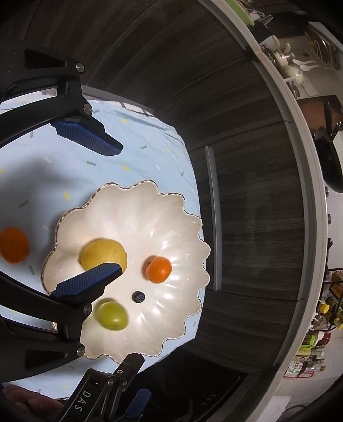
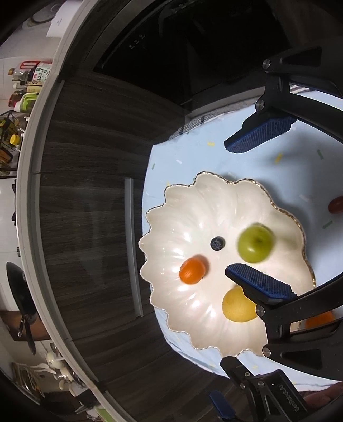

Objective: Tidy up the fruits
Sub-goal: 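Withdraw both tools from the bowl toward the remaining fruits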

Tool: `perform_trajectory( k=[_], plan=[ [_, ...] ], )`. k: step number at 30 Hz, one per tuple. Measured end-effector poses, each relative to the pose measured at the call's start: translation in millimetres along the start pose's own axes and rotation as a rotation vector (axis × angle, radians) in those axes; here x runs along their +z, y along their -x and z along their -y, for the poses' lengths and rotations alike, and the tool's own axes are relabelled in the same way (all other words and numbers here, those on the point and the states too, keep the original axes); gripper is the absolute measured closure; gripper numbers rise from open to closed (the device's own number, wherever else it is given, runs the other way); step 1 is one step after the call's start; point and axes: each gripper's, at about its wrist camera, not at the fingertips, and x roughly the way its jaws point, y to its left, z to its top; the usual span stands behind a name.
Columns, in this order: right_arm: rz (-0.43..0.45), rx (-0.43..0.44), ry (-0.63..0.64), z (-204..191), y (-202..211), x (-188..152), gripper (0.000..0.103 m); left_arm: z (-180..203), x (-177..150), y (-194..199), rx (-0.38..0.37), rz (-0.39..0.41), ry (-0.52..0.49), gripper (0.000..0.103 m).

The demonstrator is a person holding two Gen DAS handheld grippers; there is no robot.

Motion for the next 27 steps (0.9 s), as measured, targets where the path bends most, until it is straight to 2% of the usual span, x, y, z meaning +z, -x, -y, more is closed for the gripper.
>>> perform_trajectory(
  k=[8,27],
  plan=[
    [0.022,0.000,0.002,2,17,-3,0.016,1,-4,18,0.002,0.021,0.001,0.019],
    [0.030,0.019,-0.002,1,40,-19,0.016,-2,-24,44,-0.010,0.011,0.021,0.019]
  ],
)
